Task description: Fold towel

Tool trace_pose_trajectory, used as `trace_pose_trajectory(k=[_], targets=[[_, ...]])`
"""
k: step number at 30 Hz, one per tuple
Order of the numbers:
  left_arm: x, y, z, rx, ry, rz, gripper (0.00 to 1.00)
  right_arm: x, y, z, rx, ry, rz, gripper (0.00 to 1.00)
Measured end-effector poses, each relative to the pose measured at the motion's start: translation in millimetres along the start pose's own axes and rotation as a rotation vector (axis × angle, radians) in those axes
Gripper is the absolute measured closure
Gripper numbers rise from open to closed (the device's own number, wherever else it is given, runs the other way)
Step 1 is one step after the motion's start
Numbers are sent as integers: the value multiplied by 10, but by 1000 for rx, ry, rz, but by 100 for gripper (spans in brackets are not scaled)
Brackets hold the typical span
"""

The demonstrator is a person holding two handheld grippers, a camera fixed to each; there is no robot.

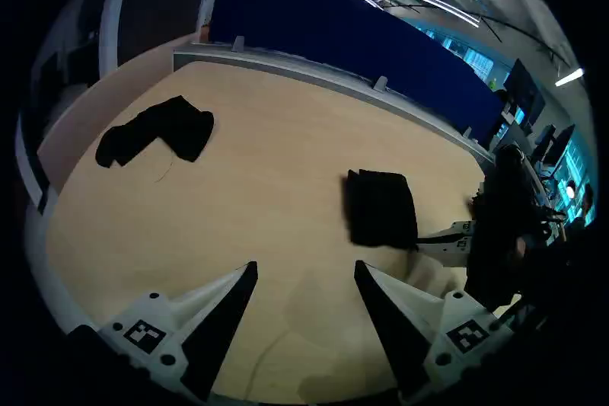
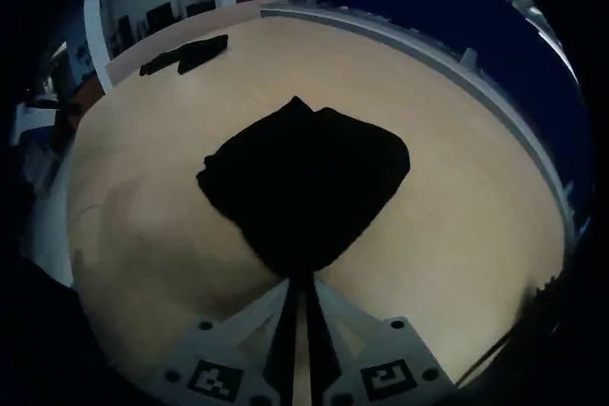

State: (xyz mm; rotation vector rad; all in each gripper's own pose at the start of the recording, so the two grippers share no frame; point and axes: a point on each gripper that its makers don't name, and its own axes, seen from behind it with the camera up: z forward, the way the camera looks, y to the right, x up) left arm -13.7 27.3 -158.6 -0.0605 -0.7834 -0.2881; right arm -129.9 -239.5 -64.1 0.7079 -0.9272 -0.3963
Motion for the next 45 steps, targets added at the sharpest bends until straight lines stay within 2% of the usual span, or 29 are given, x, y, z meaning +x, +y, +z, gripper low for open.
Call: trace_pose_trajectory(k=[6,12,21,27,33,45], targets=[[13,1,-8,-2,2,0,6,93,26,-30,-11,31,5,96],[60,28,9,-12,7,4,6,388,100,-237,-36,103,8,96],[228,158,30,-43,33,22,6,1189,334,-823,-85,273,8,96],[334,296,45,-68,52,36,6,1543,525,-1264,-114,359,33,96],[408,447,73,-92,63,43,6,1584,784,-1613,-149,389,48,96],[474,673,95,-100,68,67,6,1307,1514,-2025,-217,386,99,96]])
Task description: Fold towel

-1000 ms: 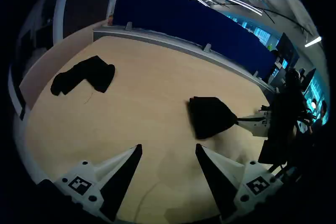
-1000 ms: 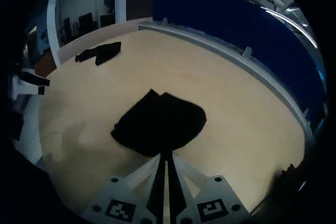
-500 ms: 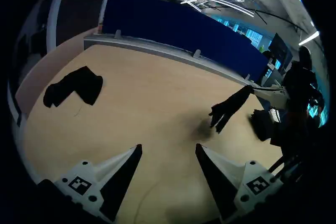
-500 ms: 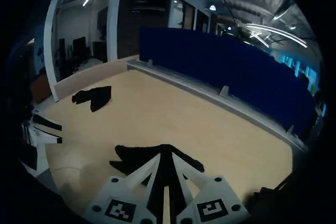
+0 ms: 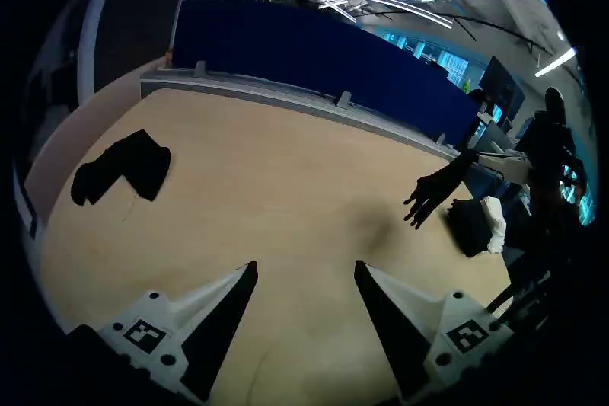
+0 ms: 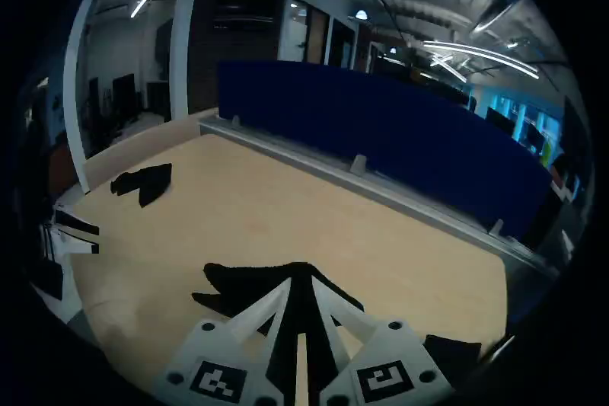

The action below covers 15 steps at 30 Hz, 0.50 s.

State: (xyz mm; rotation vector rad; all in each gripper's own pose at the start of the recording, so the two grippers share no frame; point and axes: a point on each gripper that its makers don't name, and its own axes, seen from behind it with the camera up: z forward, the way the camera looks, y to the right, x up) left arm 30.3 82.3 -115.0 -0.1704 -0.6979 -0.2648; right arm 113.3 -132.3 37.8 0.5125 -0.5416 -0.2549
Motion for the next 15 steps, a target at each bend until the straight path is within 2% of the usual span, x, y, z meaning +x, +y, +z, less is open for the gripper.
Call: trace_pose_trajectory(k=[6,15], targets=[[15,61,35,9,-1,6,6,-39,501,-146,-31,-8,15,96],[24,176,104,23,-8,13,6,-129,1389,-328,-107,-39,4,96]])
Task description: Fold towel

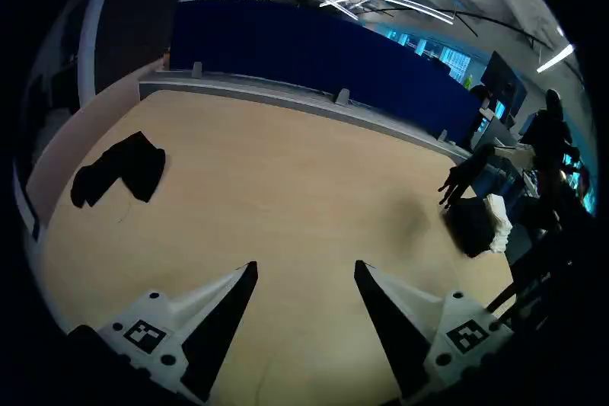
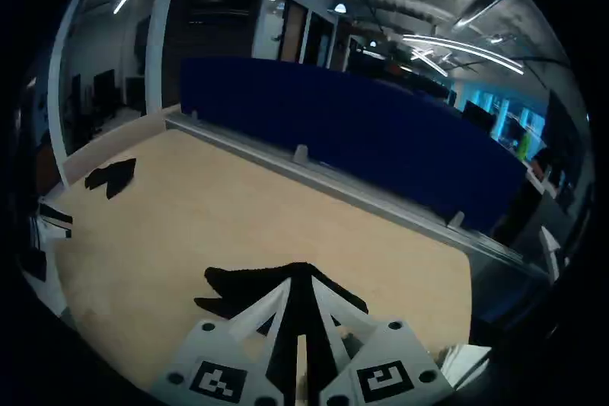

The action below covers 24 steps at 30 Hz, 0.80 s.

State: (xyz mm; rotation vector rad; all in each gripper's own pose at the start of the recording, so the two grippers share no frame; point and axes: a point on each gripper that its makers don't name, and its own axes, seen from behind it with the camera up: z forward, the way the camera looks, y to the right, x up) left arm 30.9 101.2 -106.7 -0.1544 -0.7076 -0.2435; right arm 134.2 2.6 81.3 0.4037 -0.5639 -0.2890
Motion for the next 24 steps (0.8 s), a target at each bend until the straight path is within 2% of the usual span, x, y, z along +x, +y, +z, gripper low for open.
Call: trace_pose_trajectory(k=[8,12,18,24], targets=[[15,148,42,5,-3,3,6,-66,721,-27,-60,-9,30,96],[25,211,55,7,-5,6,6,-96,994,-6,-76,-13,53,96],[16,290,69,11,-9,18,6,-192,1196,36,-81,-19,84,96],[10,384,71,7,-12,27,6,-409,1226,-11,-85,-48,92,96]])
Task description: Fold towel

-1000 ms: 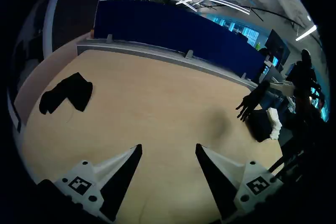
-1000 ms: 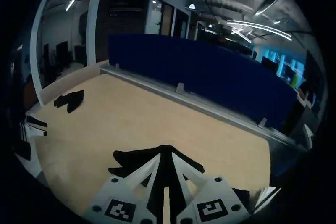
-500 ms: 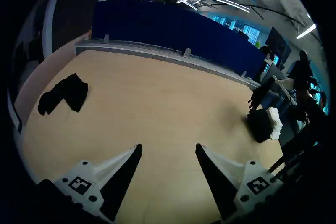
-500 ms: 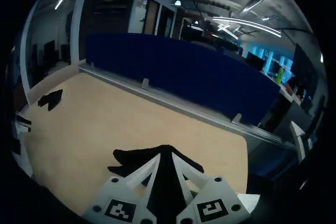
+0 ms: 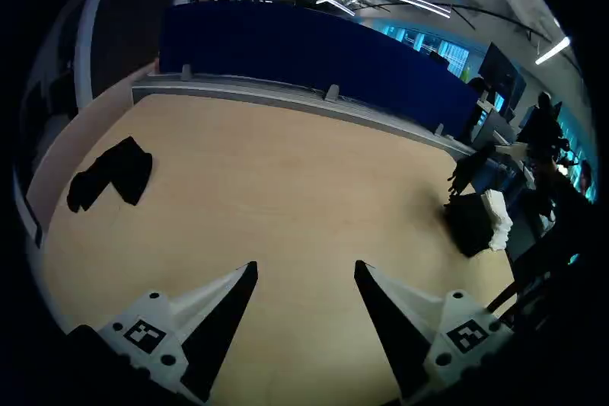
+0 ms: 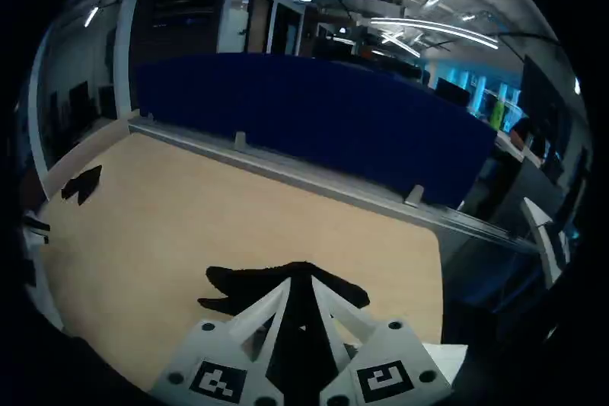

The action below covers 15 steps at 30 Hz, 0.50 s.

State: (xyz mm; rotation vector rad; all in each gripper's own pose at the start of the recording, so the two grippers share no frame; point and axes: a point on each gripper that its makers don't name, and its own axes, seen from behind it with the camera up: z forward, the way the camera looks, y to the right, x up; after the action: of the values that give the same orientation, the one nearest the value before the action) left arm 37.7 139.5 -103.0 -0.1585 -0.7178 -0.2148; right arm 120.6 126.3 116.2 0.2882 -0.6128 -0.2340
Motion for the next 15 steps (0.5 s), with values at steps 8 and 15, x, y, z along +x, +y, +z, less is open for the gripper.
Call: trace_pose_trajectory(k=[8,15], targets=[[-18,136,35,-18,-10,14,6,-418,108,-281,-7,-37,24,96],[-26,234,77,-35,-17,31,6,-986,221,-513,-11,-92,101,96]])
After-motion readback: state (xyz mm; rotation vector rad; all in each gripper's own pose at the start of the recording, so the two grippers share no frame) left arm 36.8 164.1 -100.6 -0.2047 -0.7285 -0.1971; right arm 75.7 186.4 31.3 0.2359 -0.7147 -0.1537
